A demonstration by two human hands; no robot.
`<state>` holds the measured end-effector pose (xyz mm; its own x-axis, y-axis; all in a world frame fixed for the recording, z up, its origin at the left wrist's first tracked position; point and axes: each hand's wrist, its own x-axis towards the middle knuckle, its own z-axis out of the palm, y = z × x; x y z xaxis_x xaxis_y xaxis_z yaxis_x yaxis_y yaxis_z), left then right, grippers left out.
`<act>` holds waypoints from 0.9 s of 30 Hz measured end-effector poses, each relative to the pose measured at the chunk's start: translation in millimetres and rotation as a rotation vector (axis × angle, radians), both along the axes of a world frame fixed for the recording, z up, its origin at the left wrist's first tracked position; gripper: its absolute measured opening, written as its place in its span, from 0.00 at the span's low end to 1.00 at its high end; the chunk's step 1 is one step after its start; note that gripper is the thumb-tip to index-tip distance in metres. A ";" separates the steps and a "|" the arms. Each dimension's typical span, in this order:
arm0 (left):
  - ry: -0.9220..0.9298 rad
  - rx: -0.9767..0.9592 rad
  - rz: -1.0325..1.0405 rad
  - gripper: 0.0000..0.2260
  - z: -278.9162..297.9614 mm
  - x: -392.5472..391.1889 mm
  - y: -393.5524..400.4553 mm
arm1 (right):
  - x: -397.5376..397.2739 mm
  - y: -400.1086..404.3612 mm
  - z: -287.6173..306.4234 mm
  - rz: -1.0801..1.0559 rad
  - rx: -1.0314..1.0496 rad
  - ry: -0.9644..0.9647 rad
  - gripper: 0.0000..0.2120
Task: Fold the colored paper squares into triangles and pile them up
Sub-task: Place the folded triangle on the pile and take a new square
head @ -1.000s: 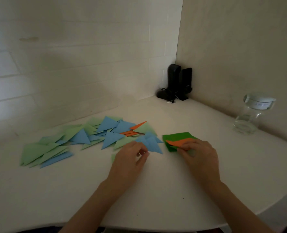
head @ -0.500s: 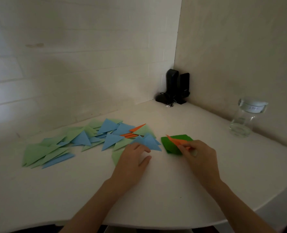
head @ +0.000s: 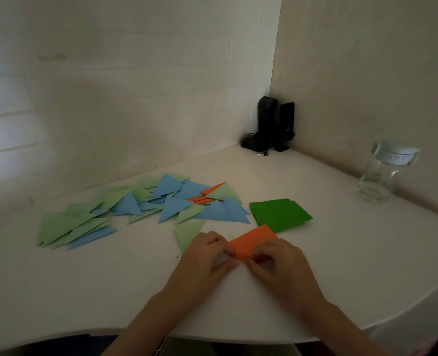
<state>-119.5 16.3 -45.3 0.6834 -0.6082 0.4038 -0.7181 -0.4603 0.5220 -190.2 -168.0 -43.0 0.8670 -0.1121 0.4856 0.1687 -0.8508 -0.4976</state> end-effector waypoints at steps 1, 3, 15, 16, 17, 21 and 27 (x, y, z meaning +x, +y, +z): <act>0.001 -0.004 -0.001 0.13 -0.5 0.6 -0.5 | 0.1 -1.0 0.2 0.008 0.043 0.013 0.10; 0.020 -0.027 0.013 0.12 -0.4 2.2 -2.6 | -0.3 -3.0 3.3 0.038 0.109 0.035 0.11; 0.055 -0.002 0.115 0.08 1.3 5.6 -22.0 | 8.1 -6.2 0.2 0.018 0.144 0.078 0.14; 0.046 0.019 0.128 0.09 1.2 5.7 -23.3 | 8.6 -6.0 0.2 0.003 0.146 0.079 0.13; 0.045 0.034 0.136 0.09 1.3 6.1 -24.2 | 8.8 -5.5 0.6 -0.012 0.157 0.086 0.12; 0.155 -0.017 0.130 0.09 2.0 9.3 -23.5 | 9.5 -4.8 4.1 -0.005 0.269 0.164 0.12; 0.277 -0.064 0.077 0.08 10.1 13.6 -14.7 | 9.0 -15.4 12.7 0.068 0.306 0.284 0.12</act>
